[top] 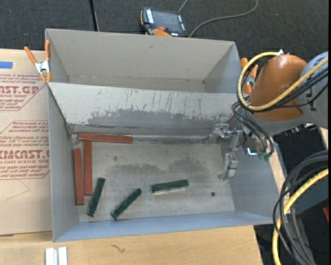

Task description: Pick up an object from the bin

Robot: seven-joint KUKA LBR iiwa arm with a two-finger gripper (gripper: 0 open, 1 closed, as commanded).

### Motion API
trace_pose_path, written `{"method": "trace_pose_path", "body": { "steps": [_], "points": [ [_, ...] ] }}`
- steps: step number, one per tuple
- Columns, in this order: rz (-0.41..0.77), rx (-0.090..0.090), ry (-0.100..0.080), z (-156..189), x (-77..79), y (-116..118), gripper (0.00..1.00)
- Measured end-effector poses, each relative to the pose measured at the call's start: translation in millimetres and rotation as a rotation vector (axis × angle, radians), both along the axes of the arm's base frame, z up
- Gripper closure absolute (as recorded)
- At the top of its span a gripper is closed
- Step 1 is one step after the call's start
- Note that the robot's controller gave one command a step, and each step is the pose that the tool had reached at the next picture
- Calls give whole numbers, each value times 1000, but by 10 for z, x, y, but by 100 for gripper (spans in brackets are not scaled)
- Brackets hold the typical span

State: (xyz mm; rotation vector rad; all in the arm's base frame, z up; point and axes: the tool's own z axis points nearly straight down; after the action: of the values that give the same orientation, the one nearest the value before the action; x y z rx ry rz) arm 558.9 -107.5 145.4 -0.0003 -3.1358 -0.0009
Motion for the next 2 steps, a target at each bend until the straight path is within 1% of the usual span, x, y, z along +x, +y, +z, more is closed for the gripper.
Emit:
{"method": "trace_pose_path", "body": {
  "steps": [1, 2],
  "points": [
    [-17, 4, 2, -801, -324, 687, 0],
    [-21, 0, -6, -761, -297, 643, 100]
  ]
}}
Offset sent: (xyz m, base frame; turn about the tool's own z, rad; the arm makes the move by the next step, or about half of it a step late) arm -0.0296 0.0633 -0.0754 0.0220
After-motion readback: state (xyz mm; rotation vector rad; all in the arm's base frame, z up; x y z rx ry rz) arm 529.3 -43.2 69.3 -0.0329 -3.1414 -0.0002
